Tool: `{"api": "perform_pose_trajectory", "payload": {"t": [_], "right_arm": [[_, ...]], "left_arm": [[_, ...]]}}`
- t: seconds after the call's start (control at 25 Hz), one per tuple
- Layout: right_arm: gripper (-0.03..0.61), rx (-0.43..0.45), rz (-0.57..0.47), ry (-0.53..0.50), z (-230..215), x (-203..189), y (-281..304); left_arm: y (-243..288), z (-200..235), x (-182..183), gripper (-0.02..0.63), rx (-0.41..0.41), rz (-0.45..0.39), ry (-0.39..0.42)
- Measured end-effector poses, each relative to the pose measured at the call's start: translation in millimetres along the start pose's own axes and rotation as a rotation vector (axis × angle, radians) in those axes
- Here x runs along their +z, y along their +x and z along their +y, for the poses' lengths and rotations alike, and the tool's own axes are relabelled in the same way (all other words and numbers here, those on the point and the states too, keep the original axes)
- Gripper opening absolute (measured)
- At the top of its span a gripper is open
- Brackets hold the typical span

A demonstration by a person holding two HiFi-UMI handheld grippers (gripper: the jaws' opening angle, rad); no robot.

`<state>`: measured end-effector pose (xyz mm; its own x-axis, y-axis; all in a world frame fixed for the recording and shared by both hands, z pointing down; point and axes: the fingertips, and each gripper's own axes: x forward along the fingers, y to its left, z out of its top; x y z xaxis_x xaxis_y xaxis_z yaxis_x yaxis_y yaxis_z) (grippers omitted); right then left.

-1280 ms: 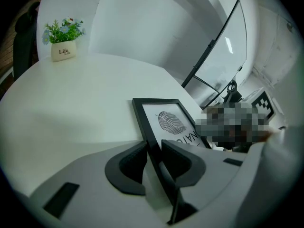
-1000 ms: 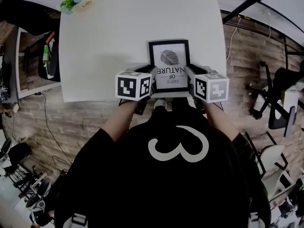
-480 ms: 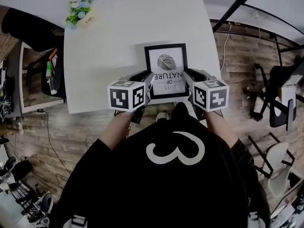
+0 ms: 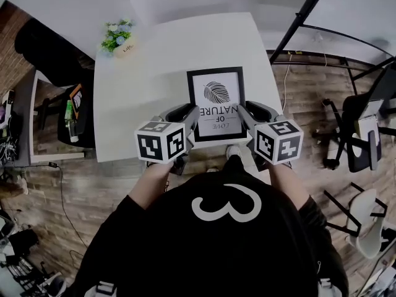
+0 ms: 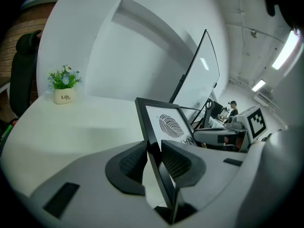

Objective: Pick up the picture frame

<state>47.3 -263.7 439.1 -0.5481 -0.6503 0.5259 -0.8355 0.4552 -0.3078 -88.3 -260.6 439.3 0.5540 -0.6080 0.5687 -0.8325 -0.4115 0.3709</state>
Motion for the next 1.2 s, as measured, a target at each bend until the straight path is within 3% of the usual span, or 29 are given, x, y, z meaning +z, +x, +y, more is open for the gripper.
{"api": "perform_pose_trajectory", "payload": {"t": [0.16,0.48,0.92,1.2], "right_arm": [[0.095,-0.007,-0.064,-0.004,18.4,11.4,-18.6],[0.095,0.012,-0.151,-0.039,37.7,31.3,-47.0],[0.097,0.048,-0.26,-0.097,61.3,47.4,-80.7],[0.095,0.079,-0.327,-0.114,48.7,33.2,-139.6]], "left_arm": [[-24.9,-9.1,11.4,0.101,-0.024,-0.052,0.041],[-57.6,-26.6,22.6,0.101,-0.074,-0.131,0.035],[-94.0,-47.1,35.8,0.098,-0.057,-0.225,0.069],[-112.0,-110.9,23.3,0.097,-0.032,-0.281,0.115]]}}
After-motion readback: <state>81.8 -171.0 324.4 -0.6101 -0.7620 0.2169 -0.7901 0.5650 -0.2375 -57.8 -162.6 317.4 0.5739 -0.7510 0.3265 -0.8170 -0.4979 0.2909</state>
